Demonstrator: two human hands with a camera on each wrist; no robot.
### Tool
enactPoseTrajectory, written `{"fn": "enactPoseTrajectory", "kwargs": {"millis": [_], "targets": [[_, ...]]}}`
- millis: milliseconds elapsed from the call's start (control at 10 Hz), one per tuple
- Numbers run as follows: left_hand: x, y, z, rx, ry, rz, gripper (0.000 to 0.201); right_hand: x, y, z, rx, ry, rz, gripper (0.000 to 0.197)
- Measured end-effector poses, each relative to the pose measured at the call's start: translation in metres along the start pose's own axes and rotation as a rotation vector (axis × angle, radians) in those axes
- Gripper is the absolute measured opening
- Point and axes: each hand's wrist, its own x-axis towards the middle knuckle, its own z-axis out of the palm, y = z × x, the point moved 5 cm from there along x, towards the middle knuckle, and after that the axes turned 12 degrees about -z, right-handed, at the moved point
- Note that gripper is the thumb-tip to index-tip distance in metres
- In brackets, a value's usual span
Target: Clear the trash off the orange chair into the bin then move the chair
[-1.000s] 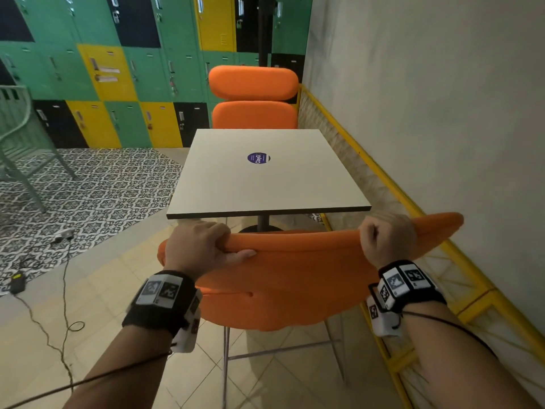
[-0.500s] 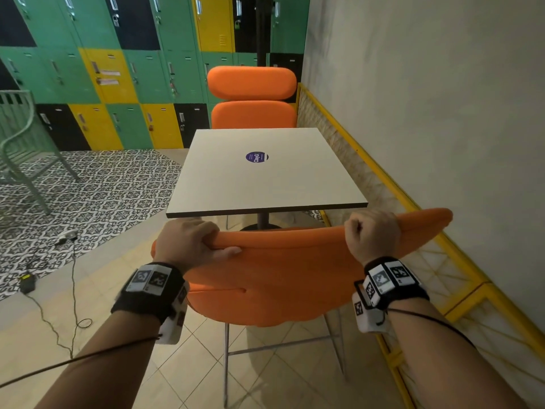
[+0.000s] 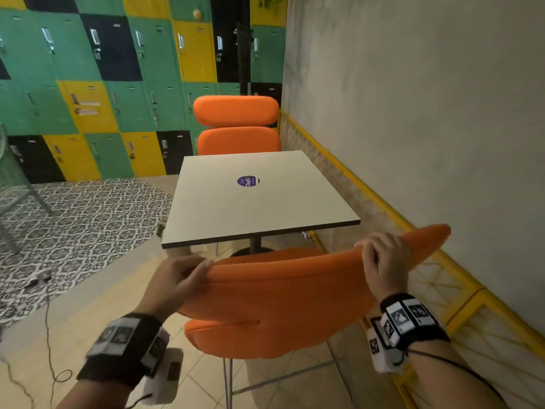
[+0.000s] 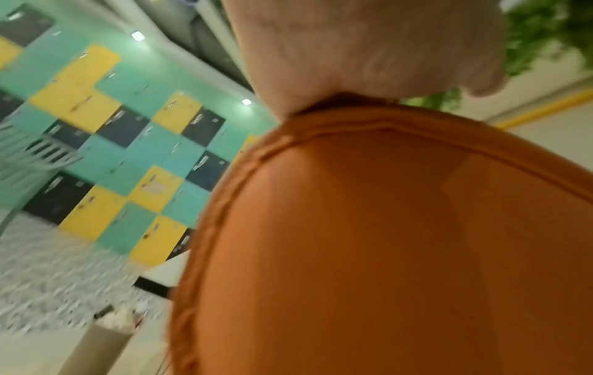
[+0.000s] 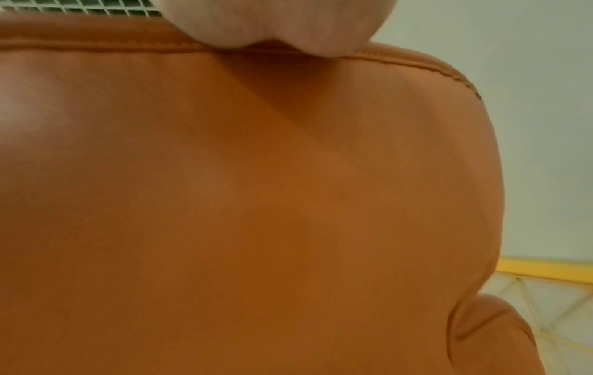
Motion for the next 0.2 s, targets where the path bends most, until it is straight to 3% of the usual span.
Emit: {"fn": "enactPoseTrajectory", "kwargs": {"millis": [100, 200], "targets": [[0.003, -0.066, -0.009, -0.244, -0.024, -0.232, 0.053, -0.024, -0.018, 0.001, 0.015, 0.025, 0.064, 0.052], [0.014, -0.118, -0.017, -0.317, -0.065, -0.386, 0.053, -0.059, -0.046, 0.007, -0.012, 0.049, 0.191, 0.056]]}}
